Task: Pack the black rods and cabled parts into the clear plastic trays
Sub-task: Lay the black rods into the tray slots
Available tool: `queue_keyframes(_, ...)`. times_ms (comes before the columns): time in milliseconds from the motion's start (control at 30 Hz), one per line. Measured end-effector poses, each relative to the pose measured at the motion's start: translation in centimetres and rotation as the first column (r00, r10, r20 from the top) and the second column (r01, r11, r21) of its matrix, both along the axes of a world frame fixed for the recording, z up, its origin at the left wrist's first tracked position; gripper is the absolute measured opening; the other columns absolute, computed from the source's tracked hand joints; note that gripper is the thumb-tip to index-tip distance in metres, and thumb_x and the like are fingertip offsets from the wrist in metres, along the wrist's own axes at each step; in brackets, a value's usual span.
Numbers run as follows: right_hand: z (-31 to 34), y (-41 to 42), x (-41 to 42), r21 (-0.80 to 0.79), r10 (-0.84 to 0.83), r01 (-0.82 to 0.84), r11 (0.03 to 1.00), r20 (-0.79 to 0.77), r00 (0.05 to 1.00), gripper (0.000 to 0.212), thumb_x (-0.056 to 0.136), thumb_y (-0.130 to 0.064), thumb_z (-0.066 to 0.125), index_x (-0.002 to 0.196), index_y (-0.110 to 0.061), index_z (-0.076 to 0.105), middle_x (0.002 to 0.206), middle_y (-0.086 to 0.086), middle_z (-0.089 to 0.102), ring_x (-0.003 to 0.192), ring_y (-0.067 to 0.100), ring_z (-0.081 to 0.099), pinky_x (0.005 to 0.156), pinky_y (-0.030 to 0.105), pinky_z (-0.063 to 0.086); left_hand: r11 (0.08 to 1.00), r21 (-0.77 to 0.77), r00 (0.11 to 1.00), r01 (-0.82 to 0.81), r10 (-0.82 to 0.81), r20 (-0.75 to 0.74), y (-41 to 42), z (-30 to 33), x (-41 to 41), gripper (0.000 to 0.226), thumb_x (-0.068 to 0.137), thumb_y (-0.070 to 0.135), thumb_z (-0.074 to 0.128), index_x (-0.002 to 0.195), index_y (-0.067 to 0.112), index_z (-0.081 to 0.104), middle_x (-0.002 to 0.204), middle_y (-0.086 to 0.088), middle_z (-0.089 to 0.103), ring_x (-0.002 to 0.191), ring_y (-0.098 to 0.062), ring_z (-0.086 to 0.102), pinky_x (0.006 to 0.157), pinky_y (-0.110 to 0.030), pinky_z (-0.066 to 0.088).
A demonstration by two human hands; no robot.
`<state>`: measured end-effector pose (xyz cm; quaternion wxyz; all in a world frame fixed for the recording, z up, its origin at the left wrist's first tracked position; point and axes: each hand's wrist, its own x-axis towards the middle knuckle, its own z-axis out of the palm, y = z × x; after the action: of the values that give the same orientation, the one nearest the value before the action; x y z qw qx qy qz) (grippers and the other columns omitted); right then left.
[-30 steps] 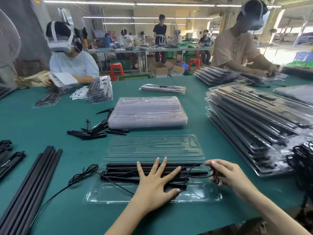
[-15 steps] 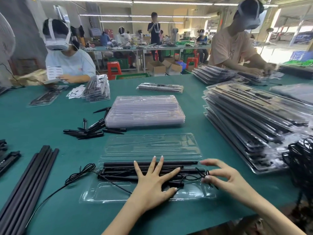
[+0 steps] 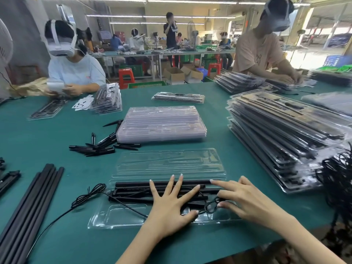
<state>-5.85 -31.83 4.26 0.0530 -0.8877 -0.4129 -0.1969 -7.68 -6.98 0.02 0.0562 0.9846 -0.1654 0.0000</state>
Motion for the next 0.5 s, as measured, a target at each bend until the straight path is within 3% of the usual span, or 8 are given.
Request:
queue_keyframes(133, 0.9, -1.3, 0.0, -0.03, 0.132, -0.129, 0.991, 0.132, 0.982, 0.023, 0.094, -0.044, 0.048, 0.087, -0.028, 0.063, 0.116, -0.004, 0.06, 0.086, 0.008, 0.055, 0.077, 0.028, 0.028, 1.0, -0.022, 1.0, 0.004, -0.004, 0.001, 0.1, 0.0, 0.0, 0.056, 0.085, 0.072, 0.018, 0.128, 0.072, -0.018, 0.156, 0.009, -0.023, 0.141, -0.014, -0.028, 0.096, -0.066, -0.032)
queue_keyframes(267, 0.5, -1.9, -0.9, -0.11, 0.098, -0.084, 0.99, 0.134, 0.986, 0.027, 0.09, -0.049, 0.05, 0.079, -0.028, 0.065, 0.121, -0.005, 0.062, 0.089, 0.01, 0.059, 0.077, 0.031, 0.028, 0.999, -0.039, 1.0, -0.004, 0.004, -0.004, 0.3, -0.1, 0.0, 0.054, 0.086, 0.073, 0.018, 0.126, 0.072, -0.019, 0.154, 0.013, -0.025, 0.14, -0.011, -0.029, 0.096, -0.063, -0.033)
queue_keyframes(400, -0.5, -1.4, -2.0, 0.271, 0.018, -0.015, 0.963, -0.008, 1.0, 0.045, 0.098, -0.048, 0.038, 0.071, -0.028, 0.068, 0.125, -0.015, 0.059, 0.086, 0.001, 0.047, 0.075, 0.032, 0.03, 0.997, -0.073, 0.999, -0.008, 0.006, -0.034, 0.4, 0.0, 0.1, 0.056, 0.08, 0.079, 0.013, 0.125, 0.072, -0.02, 0.152, 0.018, -0.026, 0.141, -0.006, -0.026, 0.098, -0.06, -0.034)
queue_keyframes(467, -0.3, -0.9, -2.2, 0.342, -0.077, 0.076, 0.937, -0.01, 0.997, 0.032, 0.094, -0.05, 0.046, 0.102, -0.029, 0.07, 0.123, -0.018, 0.057, 0.091, 0.002, 0.048, 0.077, 0.031, 0.033, 0.998, -0.067, 1.0, -0.006, 0.004, -0.026, 0.3, 0.0, 0.1, 0.059, 0.08, 0.079, 0.014, 0.127, 0.071, -0.02, 0.153, 0.019, -0.025, 0.142, -0.006, -0.025, 0.098, -0.06, -0.034)
queue_keyframes(500, -0.2, -0.7, -2.2, 0.309, -0.164, 0.162, 0.937, -0.022, 0.986, 0.041, 0.088, -0.054, 0.054, 0.121, -0.031, 0.061, 0.127, -0.018, 0.053, 0.097, 0.004, 0.047, 0.08, 0.031, 0.034, 0.998, -0.059, 1.0, -0.005, 0.003, -0.023, 0.3, 0.0, 0.1, 0.059, 0.081, 0.079, 0.015, 0.127, 0.07, -0.021, 0.153, 0.019, -0.024, 0.142, -0.006, -0.025, 0.097, -0.061, -0.034)
